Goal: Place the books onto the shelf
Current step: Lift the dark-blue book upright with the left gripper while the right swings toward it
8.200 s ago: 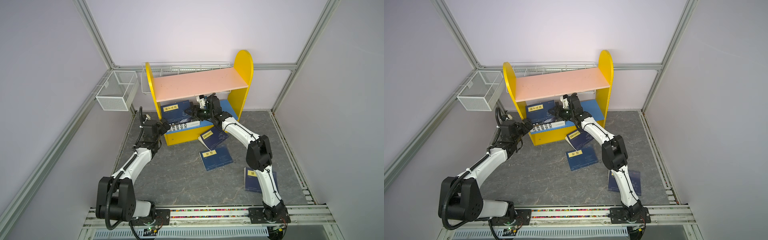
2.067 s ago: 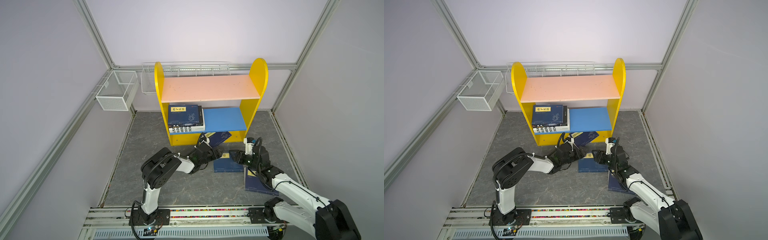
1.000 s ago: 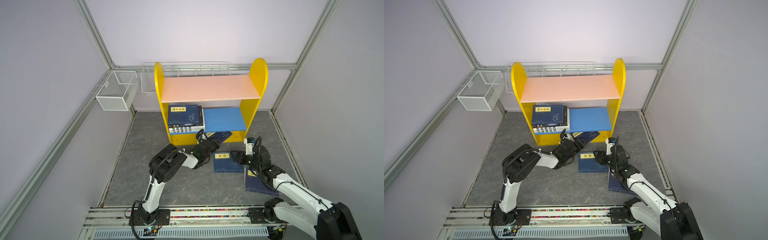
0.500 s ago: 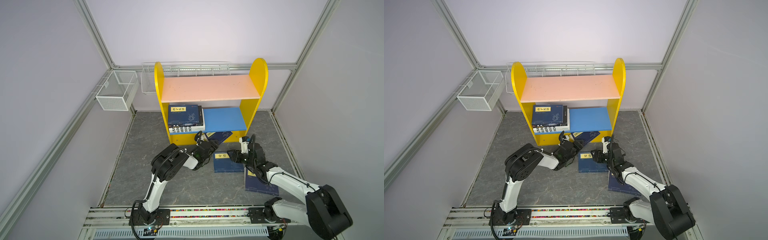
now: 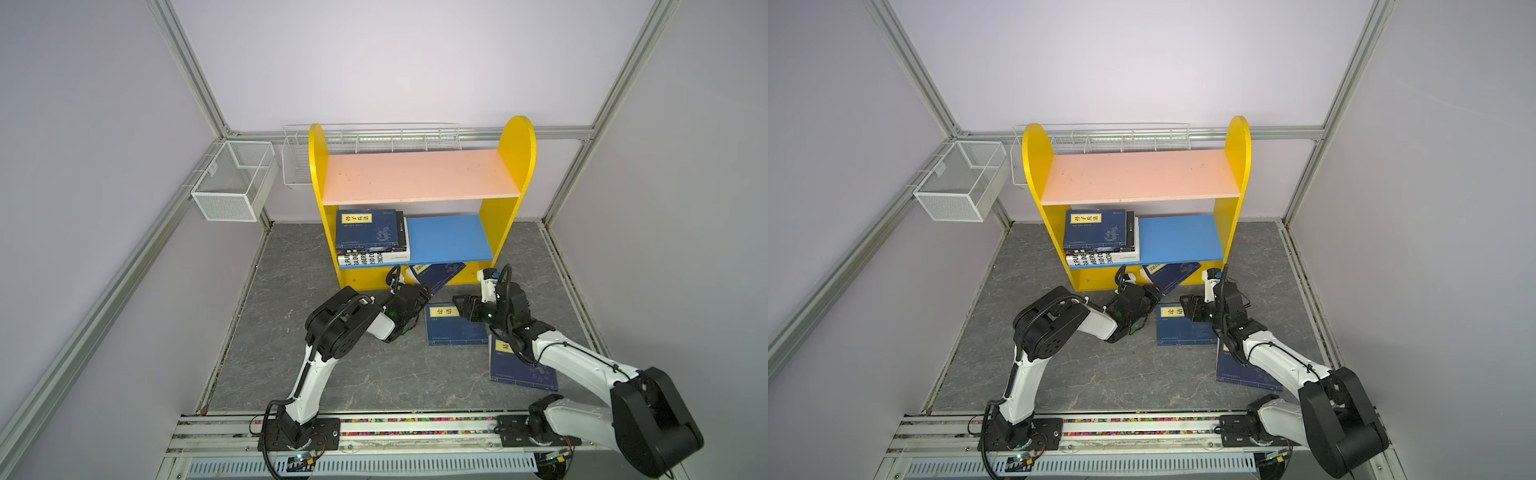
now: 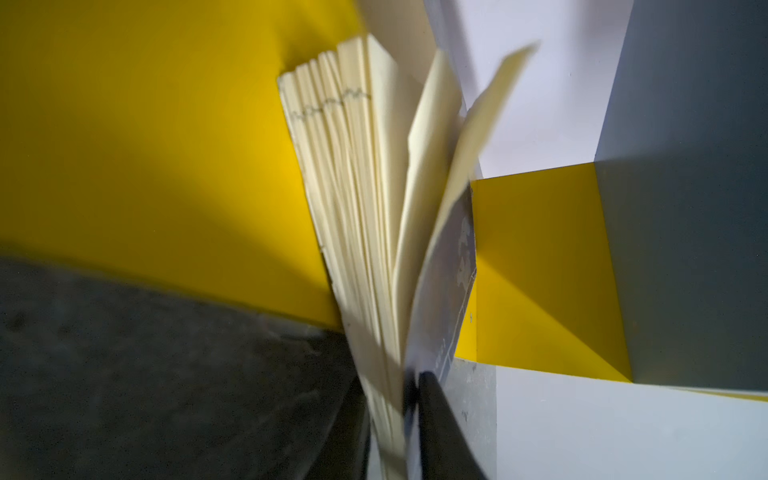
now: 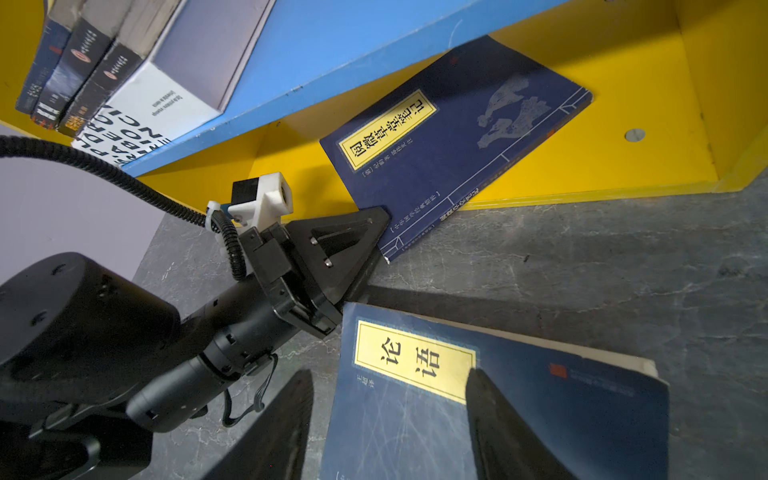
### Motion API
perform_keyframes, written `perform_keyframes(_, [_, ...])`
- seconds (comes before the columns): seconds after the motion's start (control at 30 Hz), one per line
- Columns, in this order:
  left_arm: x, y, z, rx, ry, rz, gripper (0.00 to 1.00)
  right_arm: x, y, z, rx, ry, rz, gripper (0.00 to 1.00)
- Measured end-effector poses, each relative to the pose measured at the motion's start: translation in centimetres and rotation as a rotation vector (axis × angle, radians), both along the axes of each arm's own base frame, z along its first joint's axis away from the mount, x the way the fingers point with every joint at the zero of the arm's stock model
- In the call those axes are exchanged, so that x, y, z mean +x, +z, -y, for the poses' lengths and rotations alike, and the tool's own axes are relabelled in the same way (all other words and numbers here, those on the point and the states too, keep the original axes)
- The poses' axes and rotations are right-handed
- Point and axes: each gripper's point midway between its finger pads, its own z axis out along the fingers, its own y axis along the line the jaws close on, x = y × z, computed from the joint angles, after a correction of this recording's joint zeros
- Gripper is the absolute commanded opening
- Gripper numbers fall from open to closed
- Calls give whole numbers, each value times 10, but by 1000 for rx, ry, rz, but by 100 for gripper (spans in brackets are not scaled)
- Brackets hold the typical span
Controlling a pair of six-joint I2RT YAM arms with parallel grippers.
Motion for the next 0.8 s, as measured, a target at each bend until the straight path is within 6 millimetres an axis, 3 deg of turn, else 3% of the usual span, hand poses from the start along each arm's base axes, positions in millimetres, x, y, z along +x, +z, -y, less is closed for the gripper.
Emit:
perform_keyframes(0.13, [-1, 4, 0, -21, -6, 14, 0, -1, 2, 1, -2, -4, 3, 64])
perform_keyframes(0.4, [-22, 10, -14, -40, -32, -10, 0, -5, 15, 4, -2, -6, 28, 69])
perform_keyframes(0.8, [-67, 94, -43, -121, -101, 1, 0, -6, 80, 6, 23, 3, 136, 88])
